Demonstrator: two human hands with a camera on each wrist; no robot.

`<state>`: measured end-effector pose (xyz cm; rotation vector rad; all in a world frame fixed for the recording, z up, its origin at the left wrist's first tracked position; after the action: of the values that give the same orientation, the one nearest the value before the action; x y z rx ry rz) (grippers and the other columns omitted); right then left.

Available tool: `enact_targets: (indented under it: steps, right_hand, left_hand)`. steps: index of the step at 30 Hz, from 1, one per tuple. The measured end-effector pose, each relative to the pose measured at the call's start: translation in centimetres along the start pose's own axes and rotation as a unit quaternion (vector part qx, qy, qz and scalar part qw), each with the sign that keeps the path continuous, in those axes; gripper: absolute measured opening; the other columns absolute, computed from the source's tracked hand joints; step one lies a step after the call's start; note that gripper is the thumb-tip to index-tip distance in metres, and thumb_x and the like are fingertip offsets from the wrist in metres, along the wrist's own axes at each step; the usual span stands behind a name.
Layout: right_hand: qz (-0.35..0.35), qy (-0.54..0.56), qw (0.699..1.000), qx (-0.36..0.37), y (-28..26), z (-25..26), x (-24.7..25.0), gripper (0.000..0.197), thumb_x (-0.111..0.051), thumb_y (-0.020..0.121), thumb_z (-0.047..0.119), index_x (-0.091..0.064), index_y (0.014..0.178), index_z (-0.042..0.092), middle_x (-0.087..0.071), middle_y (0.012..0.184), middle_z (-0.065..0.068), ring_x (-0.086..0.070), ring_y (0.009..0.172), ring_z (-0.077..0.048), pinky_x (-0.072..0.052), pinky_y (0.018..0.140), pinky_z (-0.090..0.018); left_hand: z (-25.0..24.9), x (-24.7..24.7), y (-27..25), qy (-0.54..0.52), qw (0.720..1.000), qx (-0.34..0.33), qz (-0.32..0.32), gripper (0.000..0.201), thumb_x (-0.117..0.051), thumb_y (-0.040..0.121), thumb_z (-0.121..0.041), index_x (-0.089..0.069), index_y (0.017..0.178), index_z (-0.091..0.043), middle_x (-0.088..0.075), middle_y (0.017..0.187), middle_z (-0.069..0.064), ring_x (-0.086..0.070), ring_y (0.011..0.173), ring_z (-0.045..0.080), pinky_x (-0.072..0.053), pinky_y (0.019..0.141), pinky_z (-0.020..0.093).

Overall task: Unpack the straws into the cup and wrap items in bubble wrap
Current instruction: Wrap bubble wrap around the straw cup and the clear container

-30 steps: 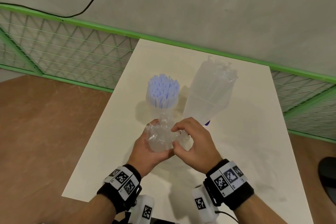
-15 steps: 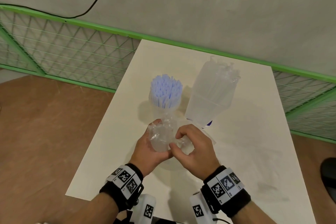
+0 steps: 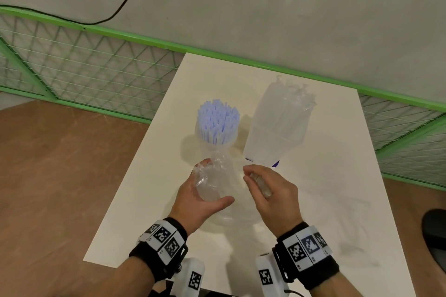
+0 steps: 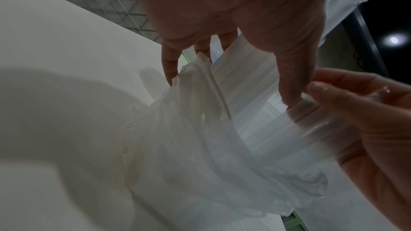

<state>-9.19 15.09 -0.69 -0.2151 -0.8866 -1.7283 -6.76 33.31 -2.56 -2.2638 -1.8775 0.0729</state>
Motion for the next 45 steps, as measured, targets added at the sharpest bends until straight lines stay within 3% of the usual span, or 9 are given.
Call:
enact_targets:
  steps: [5,12,21,28,33,37,41,43,45]
  right_hand:
    - [0.005,0.023,0.999,-0.032,0.0,-0.1,0.0,0.023,-0.074,0.084,0.006,-0.071,0.105,0.014,-0.072,0.095,0.01,-0.067,0.091,-0.001,-0.054,0.082,-0.023]
    - [-0.011,0.041,0.997,-0.062,1.8,1.1,1.8,0.023,-0.074,0.085,0.006,-0.069,0.107,0.011,-0.073,0.093,0.012,-0.067,0.093,0.003,-0.049,0.084,-0.011]
    - [-0.127,0.126,0.979,-0.102,5.4,2.2,7.6,0.023,-0.078,0.081,0.006,-0.07,0.102,0.013,-0.075,0.093,0.0,-0.071,0.091,-0.025,-0.057,0.086,-0.047]
    - [-0.258,0.242,0.935,-0.014,12.8,3.8,15.7,0.027,-0.077,0.085,0.026,-0.063,0.106,0.016,-0.07,0.096,0.004,-0.069,0.087,-0.03,-0.055,0.083,-0.038]
    - [-0.232,0.209,0.95,0.0,18.0,1.8,15.3,0.018,-0.074,0.086,0.016,-0.062,0.1,0.015,-0.072,0.087,0.005,-0.071,0.081,-0.024,-0.058,0.079,-0.038]
    - [-0.111,0.126,0.985,-0.042,19.5,-3.3,11.5,0.016,-0.072,0.083,0.018,-0.068,0.097,0.026,-0.071,0.096,-0.004,-0.07,0.09,-0.028,-0.058,0.084,-0.047]
    - [-0.006,-0.092,0.995,-0.023,18.1,-7.0,8.4,0.015,-0.07,0.088,0.025,-0.072,0.103,0.023,-0.07,0.103,0.008,-0.064,0.094,-0.011,-0.044,0.092,-0.016]
    - [0.053,-0.163,0.985,0.026,17.6,-8.1,7.4,0.024,-0.067,0.091,0.025,-0.069,0.114,0.017,-0.068,0.119,0.003,-0.061,0.112,-0.015,-0.037,0.099,-0.014]
    - [0.146,-0.22,0.964,0.03,17.4,-9.3,6.5,0.038,-0.059,0.096,0.03,-0.058,0.133,0.019,-0.053,0.142,0.002,-0.043,0.136,-0.02,-0.031,0.112,-0.03]
  left_hand:
    - [0.2,-0.1,0.0,-0.008,1.0,0.0,0.0,0.075,-0.09,0.065,-0.005,-0.053,0.123,-0.036,-0.064,0.11,-0.031,-0.06,0.106,-0.009,-0.045,0.083,0.004]
    - [-0.3,-0.3,-0.3,-0.019,1.0,-0.001,-0.002,0.072,-0.087,0.066,0.002,-0.054,0.117,-0.036,-0.064,0.11,-0.022,-0.059,0.096,-0.017,-0.044,0.076,0.001]
    - [0.2,-0.3,-0.1,-0.028,0.999,0.014,-0.005,0.075,-0.089,0.065,-0.001,-0.055,0.123,-0.035,-0.066,0.106,-0.029,-0.062,0.097,-0.011,-0.046,0.078,0.005]
    - [-0.1,-0.3,-0.2,-0.028,1.0,0.009,-0.001,0.074,-0.088,0.066,-0.001,-0.055,0.123,-0.034,-0.063,0.109,-0.034,-0.059,0.105,-0.011,-0.045,0.082,0.004]
    - [-0.3,-0.4,-0.1,-0.033,0.999,0.012,-0.001,0.074,-0.087,0.066,0.002,-0.055,0.122,-0.034,-0.064,0.105,-0.034,-0.061,0.098,-0.013,-0.046,0.079,0.005]
    - [-0.3,-0.5,-0.1,-0.034,0.999,0.01,-0.003,0.074,-0.087,0.066,0.002,-0.055,0.124,-0.032,-0.064,0.108,-0.034,-0.061,0.1,-0.012,-0.047,0.079,0.006]
    - [-0.1,-0.4,0.0,-0.028,1.0,0.006,-0.01,0.075,-0.088,0.065,0.0,-0.056,0.125,-0.031,-0.064,0.111,-0.031,-0.061,0.104,-0.009,-0.047,0.083,0.007]
    - [0.0,-0.4,0.1,-0.024,1.0,0.006,-0.011,0.075,-0.089,0.065,-0.002,-0.056,0.123,-0.035,-0.064,0.111,-0.032,-0.061,0.104,-0.009,-0.046,0.083,0.007]
    - [-0.1,-0.4,0.1,-0.023,1.0,0.0,-0.011,0.073,-0.088,0.065,0.0,-0.057,0.119,-0.037,-0.063,0.11,-0.034,-0.059,0.105,-0.012,-0.045,0.082,0.004]
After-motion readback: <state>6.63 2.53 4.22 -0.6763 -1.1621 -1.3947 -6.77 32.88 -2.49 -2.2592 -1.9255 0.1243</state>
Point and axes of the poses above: each hand's wrist, its own y-axis towards the middle knuckle, its own x-axis out of the back of the hand, z = x × y, the point moved 1 cm from there along y, towards the middle knuckle
